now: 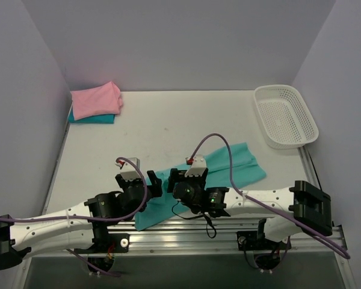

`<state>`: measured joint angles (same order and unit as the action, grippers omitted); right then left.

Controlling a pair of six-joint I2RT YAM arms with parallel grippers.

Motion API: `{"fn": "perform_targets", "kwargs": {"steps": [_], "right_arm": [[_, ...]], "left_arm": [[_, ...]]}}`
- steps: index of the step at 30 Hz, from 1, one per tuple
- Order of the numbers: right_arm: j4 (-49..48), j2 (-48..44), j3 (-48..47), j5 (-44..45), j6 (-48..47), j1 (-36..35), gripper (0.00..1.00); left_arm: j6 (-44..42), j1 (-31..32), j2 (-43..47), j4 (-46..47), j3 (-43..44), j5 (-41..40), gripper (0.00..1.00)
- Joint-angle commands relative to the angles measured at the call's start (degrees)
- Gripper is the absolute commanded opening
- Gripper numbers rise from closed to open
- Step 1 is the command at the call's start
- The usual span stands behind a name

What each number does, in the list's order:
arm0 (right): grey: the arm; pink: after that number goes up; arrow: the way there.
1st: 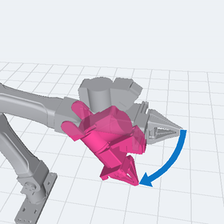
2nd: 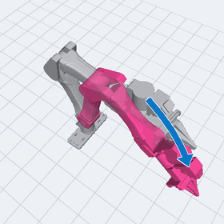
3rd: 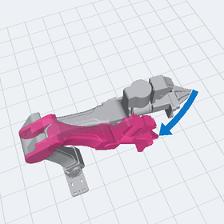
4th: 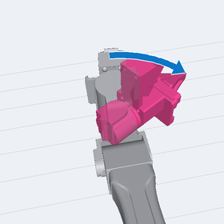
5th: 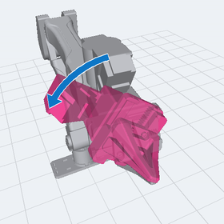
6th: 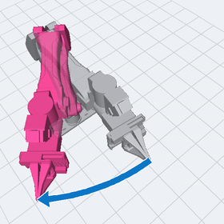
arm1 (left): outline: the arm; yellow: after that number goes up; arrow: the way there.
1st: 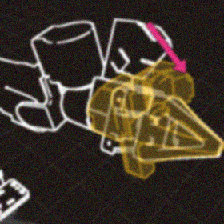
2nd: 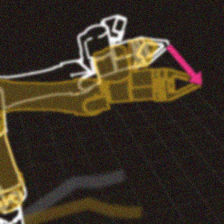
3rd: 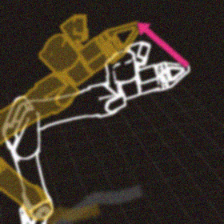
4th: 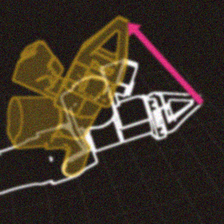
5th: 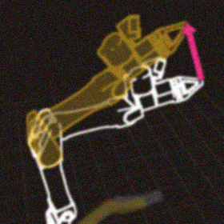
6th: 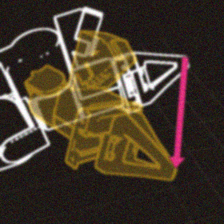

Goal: Fold and stack the t-shirts
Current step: Fold the tshirt

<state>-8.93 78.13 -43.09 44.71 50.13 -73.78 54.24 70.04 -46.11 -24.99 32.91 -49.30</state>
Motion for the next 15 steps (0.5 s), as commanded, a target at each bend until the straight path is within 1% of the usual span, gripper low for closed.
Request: {"fn": "perform_targets", "kwargs": {"steps": [1, 6, 15], "right_arm": [[-4.51, 4.92, -3.84, -0.05, -2.58, 1.09, 0.79], [-5.57, 10.63, -8.23, -2.26, -3.11, 1.27, 0.79], [-5.31, 12.75, -9.91, -2.87, -3.55, 1.18, 0.79]], "left_arm": [[-0.89, 0.1, -0.47, -0.32, 0.05, 0.96, 0.98], [-0.98, 0.01, -1.09, -0.49, 0.05, 0.61, 0.98], [-1.06, 0.1, 1.46, -1.2, -1.0, 0.69, 0.98]]}}
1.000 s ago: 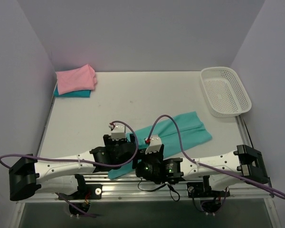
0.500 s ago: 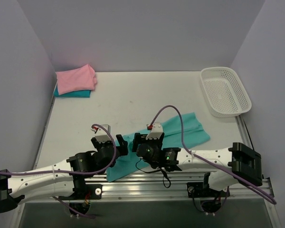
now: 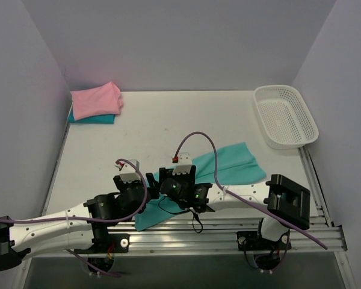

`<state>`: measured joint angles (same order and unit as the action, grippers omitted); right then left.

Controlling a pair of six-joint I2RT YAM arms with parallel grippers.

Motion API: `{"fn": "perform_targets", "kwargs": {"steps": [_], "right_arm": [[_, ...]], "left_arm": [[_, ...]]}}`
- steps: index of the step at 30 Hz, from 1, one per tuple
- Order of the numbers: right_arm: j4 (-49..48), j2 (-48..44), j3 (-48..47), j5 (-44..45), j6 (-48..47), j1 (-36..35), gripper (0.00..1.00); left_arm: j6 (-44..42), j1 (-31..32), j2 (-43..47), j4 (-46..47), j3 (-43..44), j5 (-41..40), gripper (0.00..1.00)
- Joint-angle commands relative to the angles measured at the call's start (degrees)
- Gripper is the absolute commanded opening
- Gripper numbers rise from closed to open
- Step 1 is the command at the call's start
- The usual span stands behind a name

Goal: Fold and stack the t-shirts
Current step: Fold the tshirt

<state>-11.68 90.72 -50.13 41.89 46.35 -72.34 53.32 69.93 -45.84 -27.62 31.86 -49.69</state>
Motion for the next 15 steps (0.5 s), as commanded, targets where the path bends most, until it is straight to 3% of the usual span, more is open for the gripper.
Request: {"fn": "perform_targets", "kwargs": {"steps": [1, 5, 10, 15], "right_arm": [[-2.38, 0.16, -2.7, -0.14, 0.58, -0.26, 0.78], [-2.82, -0.36, -0.24, -0.84, 1.81, -0.26, 0.77], [-3.26, -1.68, 3.37, -2.69, 3.92, -1.66, 0.66], [4.12, -6.42, 4.25, 4.69, 7.43, -7.29, 0.66]], "left_arm": [[-0.23, 0.21, 1.81, 1.08, 0.13, 1.0, 0.98], [-0.32, 0.12, 3.22, -0.24, 0.49, 0.47, 0.98], [0.11, 0.21, 4.01, -2.17, 0.66, -0.14, 0.98], [8.97, 0.21, 1.64, -7.44, -0.12, -3.38, 0.98]]}}
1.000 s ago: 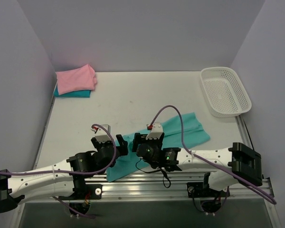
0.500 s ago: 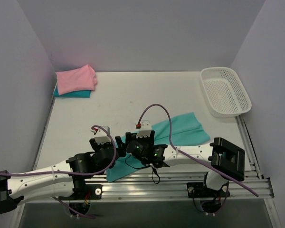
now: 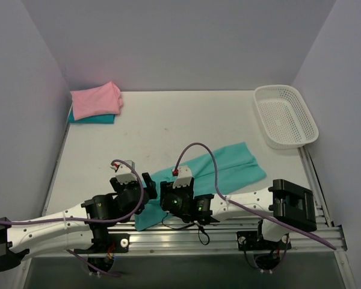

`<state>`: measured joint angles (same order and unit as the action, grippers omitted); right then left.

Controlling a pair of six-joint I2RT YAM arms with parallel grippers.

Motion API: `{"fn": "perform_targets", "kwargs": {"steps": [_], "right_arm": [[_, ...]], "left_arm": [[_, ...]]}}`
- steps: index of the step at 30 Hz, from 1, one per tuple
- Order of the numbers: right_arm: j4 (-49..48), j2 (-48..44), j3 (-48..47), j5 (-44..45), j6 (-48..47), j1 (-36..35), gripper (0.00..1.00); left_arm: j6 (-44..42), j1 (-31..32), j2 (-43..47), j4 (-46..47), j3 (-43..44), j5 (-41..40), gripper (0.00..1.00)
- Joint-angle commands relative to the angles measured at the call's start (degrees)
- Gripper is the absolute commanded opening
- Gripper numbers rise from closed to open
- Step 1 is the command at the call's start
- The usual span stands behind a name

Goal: Fold and stack the t-shirts
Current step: Fold the tshirt

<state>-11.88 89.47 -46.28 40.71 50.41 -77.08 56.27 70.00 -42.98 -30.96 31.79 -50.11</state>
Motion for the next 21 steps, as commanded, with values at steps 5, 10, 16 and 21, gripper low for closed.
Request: {"fn": "perform_targets", "kwargs": {"steps": [5, 10, 16, 21], "right_arm": [[5.11, -8.61, 2.42, 6.4, 3.99, -2.81, 0.66], [5.11, -9.49, 3.3, 7.28, 4.52, -2.81, 0.64], [2.66, -7.3, 2.69, 7.37, 2.41, -1.24, 0.57], [-0.86, -1.85, 0.24, 4.65, -0.75, 2.02, 0.34]], "left_arm": [[11.57, 0.14, -2.9, -2.88, -2.25, -2.98, 1.0], [13.43, 0.14, -3.51, 4.41, -7.26, -0.78, 1.0], [13.87, 0.14, -3.95, 4.33, -6.74, -1.13, 0.94], [12.64, 0.14, -2.2, 3.72, -5.78, -1.57, 0.94]]}}
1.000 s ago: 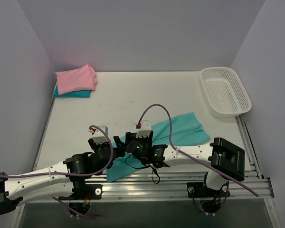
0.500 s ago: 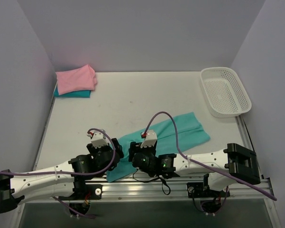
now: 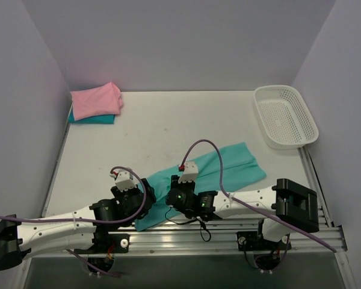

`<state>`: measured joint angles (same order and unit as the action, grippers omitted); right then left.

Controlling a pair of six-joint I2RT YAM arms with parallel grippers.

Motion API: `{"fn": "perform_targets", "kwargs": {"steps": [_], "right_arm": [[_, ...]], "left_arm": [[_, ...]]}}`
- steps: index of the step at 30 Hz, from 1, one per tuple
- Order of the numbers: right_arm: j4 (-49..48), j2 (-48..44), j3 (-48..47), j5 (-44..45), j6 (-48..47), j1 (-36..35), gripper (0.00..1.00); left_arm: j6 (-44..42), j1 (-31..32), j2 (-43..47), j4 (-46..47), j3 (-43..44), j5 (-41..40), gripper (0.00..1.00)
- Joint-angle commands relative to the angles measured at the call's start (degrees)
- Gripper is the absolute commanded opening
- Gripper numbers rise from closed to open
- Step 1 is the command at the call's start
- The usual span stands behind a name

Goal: Fold and stack the t-shirts
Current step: Fold the tshirt

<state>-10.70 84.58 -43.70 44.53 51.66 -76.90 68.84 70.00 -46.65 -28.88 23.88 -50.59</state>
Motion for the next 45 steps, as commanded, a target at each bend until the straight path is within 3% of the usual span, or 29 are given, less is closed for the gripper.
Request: {"fn": "perform_targets", "kwargs": {"steps": [1, 7, 16, 17, 33, 45], "right_arm": [[-2.22, 3.92, -2.79, 0.73, -2.26, 2.19, 0.34], [-2.66, 9.99, -5.95, 0.12, -3.14, 2.9, 0.34], [-1.43, 8.86, -4.99, -0.5, -1.74, 2.46, 0.09], [-1.17, 7.81, -4.64, -0.41, -1.56, 2.37, 0.0], [10.44, -0.2, 2.2, 3.81, 10.73, -3.43, 0.0], [10.17, 12.8, 3.01, 2.4, 15.93, -3.43, 0.0]], "left_arm": [[-0.19, 0.14, 1.83, 1.46, 2.31, -1.18, 0.94], [-0.72, 0.14, 4.2, -0.12, 2.31, -1.44, 0.94], [-1.07, 0.14, 5.87, -0.38, 1.52, -1.44, 0.94], [-1.07, 0.05, 5.96, -0.38, 1.52, -1.53, 0.94], [-1.95, 0.14, 9.21, -3.54, 2.58, -1.88, 0.94], [-3.18, 0.05, 12.99, -6.8, 3.19, -1.09, 0.94]]}}
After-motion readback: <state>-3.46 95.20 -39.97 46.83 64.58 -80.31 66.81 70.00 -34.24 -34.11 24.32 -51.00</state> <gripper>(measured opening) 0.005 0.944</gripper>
